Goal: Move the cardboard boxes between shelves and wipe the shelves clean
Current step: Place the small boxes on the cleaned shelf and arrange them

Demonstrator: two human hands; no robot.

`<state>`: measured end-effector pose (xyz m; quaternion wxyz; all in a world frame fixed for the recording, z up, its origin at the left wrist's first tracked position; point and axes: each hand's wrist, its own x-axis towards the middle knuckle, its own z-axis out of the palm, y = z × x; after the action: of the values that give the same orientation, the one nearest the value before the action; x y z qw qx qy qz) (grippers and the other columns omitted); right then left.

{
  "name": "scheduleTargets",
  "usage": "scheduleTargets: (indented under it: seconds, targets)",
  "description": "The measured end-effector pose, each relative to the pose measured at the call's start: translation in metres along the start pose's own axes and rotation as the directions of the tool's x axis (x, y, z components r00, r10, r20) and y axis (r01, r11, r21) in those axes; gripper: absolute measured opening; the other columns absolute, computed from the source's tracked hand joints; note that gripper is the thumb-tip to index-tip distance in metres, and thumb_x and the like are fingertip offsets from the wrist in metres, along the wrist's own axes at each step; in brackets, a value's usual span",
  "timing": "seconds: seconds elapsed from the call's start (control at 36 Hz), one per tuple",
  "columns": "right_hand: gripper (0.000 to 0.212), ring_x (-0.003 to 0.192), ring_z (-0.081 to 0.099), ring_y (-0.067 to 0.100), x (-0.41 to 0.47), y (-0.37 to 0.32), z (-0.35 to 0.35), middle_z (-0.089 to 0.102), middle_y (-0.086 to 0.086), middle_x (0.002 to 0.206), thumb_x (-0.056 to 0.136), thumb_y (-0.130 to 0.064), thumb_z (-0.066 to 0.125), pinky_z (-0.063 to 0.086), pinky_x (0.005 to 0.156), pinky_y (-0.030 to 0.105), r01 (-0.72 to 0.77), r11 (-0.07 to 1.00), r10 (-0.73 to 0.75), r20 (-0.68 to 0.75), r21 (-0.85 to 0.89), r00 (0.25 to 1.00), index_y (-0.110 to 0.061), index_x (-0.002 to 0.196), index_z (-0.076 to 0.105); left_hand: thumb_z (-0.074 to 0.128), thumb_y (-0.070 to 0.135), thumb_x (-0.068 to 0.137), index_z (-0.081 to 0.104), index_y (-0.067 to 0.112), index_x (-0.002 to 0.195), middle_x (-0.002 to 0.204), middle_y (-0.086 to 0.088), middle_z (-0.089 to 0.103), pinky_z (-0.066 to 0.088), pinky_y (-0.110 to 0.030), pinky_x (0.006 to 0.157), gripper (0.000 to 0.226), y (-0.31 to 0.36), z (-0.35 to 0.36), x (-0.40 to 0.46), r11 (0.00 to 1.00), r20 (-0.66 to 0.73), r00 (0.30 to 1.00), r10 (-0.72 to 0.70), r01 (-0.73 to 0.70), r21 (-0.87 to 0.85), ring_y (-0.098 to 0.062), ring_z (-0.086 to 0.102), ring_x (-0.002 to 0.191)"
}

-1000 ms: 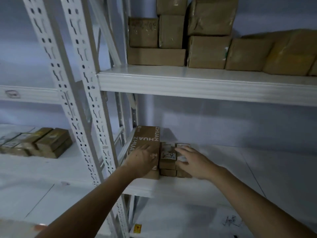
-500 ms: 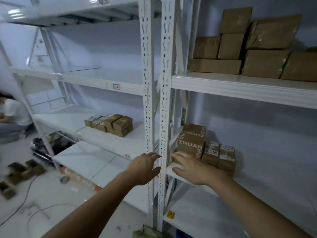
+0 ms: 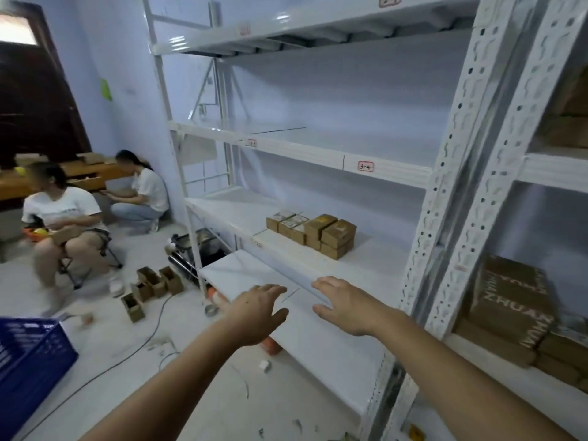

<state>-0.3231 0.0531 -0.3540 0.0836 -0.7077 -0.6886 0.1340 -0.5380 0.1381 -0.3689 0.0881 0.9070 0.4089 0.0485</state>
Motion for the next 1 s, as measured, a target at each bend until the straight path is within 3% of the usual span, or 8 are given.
scheduleTargets:
  seconds: [0.19,0.44,0.83,1.0]
  targets:
    - [0.064,0.153,0.022,0.014,0.077,-0.057,0.020,0.020,-0.006,0.168,0.105,-0.047,0.044,0.022,0.123,0.034,0.031,0.999,-0.032,0.034,0.028,0.999,-0.025,0.161,0.025,0.047,0.055,0.102,0.040,0.031,0.153,0.158,0.007,0.043,0.038,-0.039,0.117,0.058,-0.087,-0.011,0.011,0.999,0.022,0.999,-0.042,0.042,-0.004,-0.017,0.043,0.142]
    - [0.065,0.154,0.019,0.014,0.154,-0.064,0.033,0.016,-0.008,0.169,0.106,-0.046,0.044,0.021,0.121,0.032,0.028,0.999,-0.030,0.060,0.033,0.998,-0.028,0.162,0.019,0.046,0.054,0.102,0.038,0.030,0.154,0.159,0.007,0.042,0.037,-0.039,0.118,0.058,-0.144,-0.006,0.069,0.999,0.031,0.999,-0.036,0.036,-0.011,-0.018,0.041,0.144]
    - [0.064,0.153,0.019,0.010,0.270,0.053,0.013,0.019,-0.009,0.168,0.105,-0.047,0.043,0.021,0.124,0.032,-0.085,0.993,0.083,0.024,0.087,0.996,-0.026,0.162,0.022,0.043,0.050,0.104,0.035,0.027,0.157,0.161,0.005,0.039,0.033,-0.035,0.120,0.058,-0.158,-0.001,0.251,0.995,0.070,0.993,0.098,-0.100,0.024,-0.018,0.039,0.145]
    - [0.064,0.148,0.031,0.014,0.299,0.104,-0.007,0.022,-0.012,0.166,0.104,-0.047,0.045,0.031,0.120,0.035,-0.202,0.972,0.204,0.001,0.121,0.979,-0.027,0.161,0.024,0.043,0.050,0.104,0.037,0.026,0.156,0.160,0.005,0.041,0.035,-0.034,0.117,0.057,-0.153,0.005,0.332,0.980,0.067,0.978,0.195,-0.196,0.010,-0.018,0.041,0.143]
